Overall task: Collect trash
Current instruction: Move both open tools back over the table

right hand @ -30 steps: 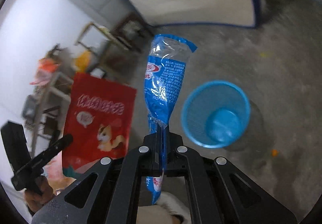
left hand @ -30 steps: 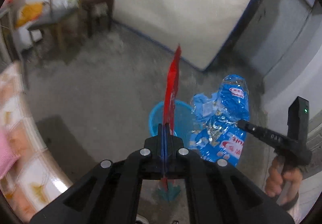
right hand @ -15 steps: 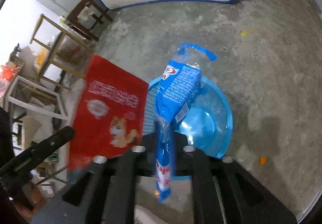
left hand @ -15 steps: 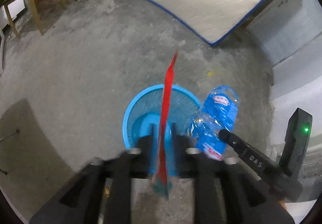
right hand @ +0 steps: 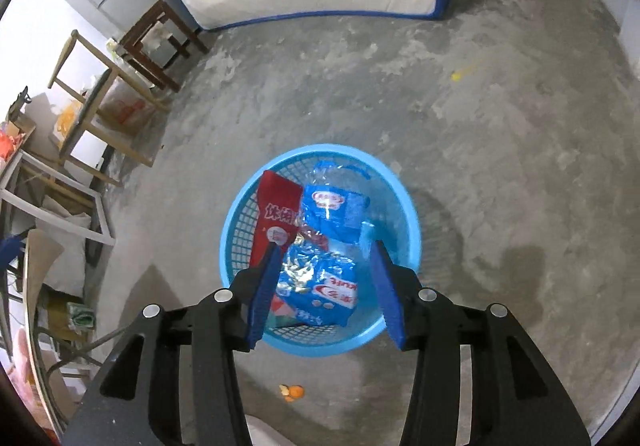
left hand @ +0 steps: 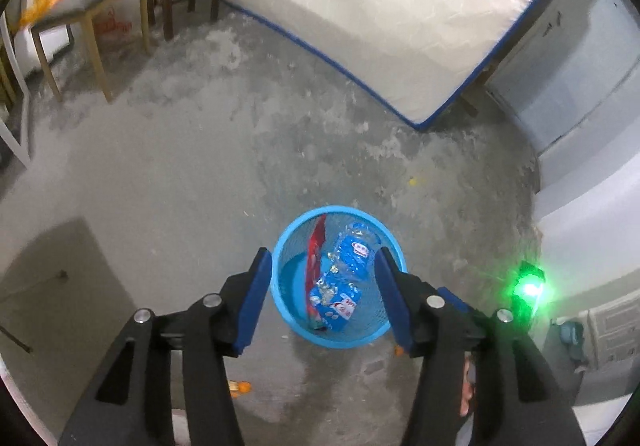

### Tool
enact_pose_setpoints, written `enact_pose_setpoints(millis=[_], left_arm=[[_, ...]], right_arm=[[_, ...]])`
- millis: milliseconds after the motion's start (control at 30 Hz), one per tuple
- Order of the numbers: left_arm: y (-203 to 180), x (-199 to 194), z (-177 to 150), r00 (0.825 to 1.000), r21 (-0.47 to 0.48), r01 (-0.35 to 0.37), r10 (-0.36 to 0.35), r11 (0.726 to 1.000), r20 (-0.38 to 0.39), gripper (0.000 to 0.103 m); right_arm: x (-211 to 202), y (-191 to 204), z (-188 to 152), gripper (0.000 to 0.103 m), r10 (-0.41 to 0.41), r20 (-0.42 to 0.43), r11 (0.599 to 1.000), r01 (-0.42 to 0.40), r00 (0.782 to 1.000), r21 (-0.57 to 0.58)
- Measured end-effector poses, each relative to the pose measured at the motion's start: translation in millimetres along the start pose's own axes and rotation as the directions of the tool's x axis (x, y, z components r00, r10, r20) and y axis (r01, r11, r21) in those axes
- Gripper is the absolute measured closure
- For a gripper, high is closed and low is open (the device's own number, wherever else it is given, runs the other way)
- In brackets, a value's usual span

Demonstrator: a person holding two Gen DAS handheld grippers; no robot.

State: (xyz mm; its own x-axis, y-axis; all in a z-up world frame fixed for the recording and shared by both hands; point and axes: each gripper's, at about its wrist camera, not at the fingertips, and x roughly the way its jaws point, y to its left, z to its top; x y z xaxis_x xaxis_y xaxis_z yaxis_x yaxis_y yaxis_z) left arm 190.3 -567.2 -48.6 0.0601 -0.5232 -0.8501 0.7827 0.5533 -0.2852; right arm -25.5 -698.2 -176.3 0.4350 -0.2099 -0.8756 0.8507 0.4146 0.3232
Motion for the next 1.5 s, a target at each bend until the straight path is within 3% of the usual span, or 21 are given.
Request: enact_pose_setpoints(millis=[67,167,333,400,467,500,567,633,767,833,867,900,967,1033,1100,1167,1200,1300,1400,1500], left_arm=[[-0.6,-28.4,-0.9,1.000,0.025,0.003,-0.004,1.000,0.026,0.049],[8.9,-84.3,-9.4,0.997,0.038,0.024,-0.027,0.999,0.068,0.044],[55.1,-200.5,-53.2,0.992,0.011,0.027,-0.028,1.000,0.127,0.036],[84.6,-248.3,-83.4,0.986,-0.025,0.021,-0.016,0.999,0.163,0.033],[121.5,-297.3,-122.7,0.975,-0.085,0.007,0.012,0.996,0.223,0.031],[135.7,-313.7,-139.2,0.969,-0.115,-0.007,0.035,0.993,0.245,0.030],[173.7,-354.8,-181.8,0.946,-0.215,-0.050,0.115,0.975,0.304,0.029],[201.2,-384.1,-216.0,0.918,-0.314,-0.094,0.204,0.945,0.339,0.029],[256.5,-438.2,-290.5,0.844,-0.549,-0.169,0.408,0.818,0.349,0.028],[272.1,-451.9,-314.3,0.817,-0.629,-0.188,0.476,0.755,0.327,0.028],[282.9,-459.4,-328.2,0.804,-0.674,-0.192,0.508,0.713,0.309,0.028],[284.6,-458.6,-336.2,0.797,-0.698,-0.196,0.526,0.689,0.295,0.028],[297.7,-463.6,-348.7,0.789,-0.742,-0.212,0.559,0.636,0.253,0.028],[308.1,-463.6,-357.9,0.787,-0.757,-0.222,0.571,0.615,0.233,0.028],[316.3,-459.9,-357.3,0.792,-0.761,-0.229,0.571,0.607,0.217,0.028],[320.5,-451.9,-355.9,0.802,-0.761,-0.226,0.559,0.609,0.209,0.028],[322.1,-446.6,-354.8,0.807,-0.758,-0.223,0.552,0.613,0.209,0.028],[321.3,-440.3,-356.5,0.817,-0.748,-0.219,0.536,0.627,0.210,0.028],[322.3,-437.2,-358.2,0.823,-0.739,-0.204,0.522,0.642,0.226,0.026],[321.4,-438.8,-360.3,0.823,-0.733,-0.178,0.508,0.657,0.255,0.025]], right_arm=[[-2.1,-1.8,-2.3,0.059,-0.003,-0.001,1.000,0.003,1.000,0.005],[-2.2,0.0,-6.5,0.069,0.010,-0.013,1.000,-0.010,1.000,-0.002],[29.2,21.4,-10.4,0.073,0.071,-0.099,0.997,-0.075,0.993,-0.033],[54.6,35.1,-10.3,0.071,0.096,-0.159,0.994,-0.104,0.983,-0.042],[85.2,50.4,-10.1,0.059,0.095,-0.227,0.991,-0.113,0.969,-0.067],[104.7,59.4,-9.8,0.047,0.087,-0.269,0.990,-0.114,0.959,-0.086],[139.4,72.1,-9.4,0.043,0.032,-0.320,0.988,-0.078,0.947,-0.130],[173.2,81.0,-7.6,0.042,-0.046,-0.355,0.982,-0.022,0.934,-0.186],[244.0,85.3,-9.2,0.048,-0.197,-0.444,0.957,0.072,0.874,-0.283],[270.2,75.6,-8.9,0.082,-0.235,-0.489,0.958,0.116,0.840,-0.261],[282.1,67.6,-8.3,0.090,-0.234,-0.519,0.966,0.135,0.822,-0.221],[290.8,60.0,-7.5,0.098,-0.229,-0.538,0.972,0.155,0.811,-0.179],[306.7,48.7,-6.5,0.101,-0.226,-0.558,0.974,0.190,0.799,-0.124],[315.8,48.2,-7.3,0.101,-0.200,-0.564,0.980,0.174,0.801,-0.100],[322.2,53.2,-10.0,0.100,-0.125,-0.578,0.992,0.106,0.807,-0.065],[326.2,62.3,-15.1,0.089,-0.085,-0.595,0.996,0.055,0.799,-0.068],[326.5,65.2,-17.0,0.068,-0.077,-0.601,0.996,0.041,0.795,-0.074],[315.9,64.3,-15.1,0.041,-0.078,-0.597,0.996,0.040,0.799,-0.076],[281.8,57.2,-1.6,0.033,0.009,-0.533,1.000,-0.018,0.846,-0.013],[249.6,52.8,9.0,0.031,0.045,-0.471,0.998,-0.056,0.881,-0.009]])
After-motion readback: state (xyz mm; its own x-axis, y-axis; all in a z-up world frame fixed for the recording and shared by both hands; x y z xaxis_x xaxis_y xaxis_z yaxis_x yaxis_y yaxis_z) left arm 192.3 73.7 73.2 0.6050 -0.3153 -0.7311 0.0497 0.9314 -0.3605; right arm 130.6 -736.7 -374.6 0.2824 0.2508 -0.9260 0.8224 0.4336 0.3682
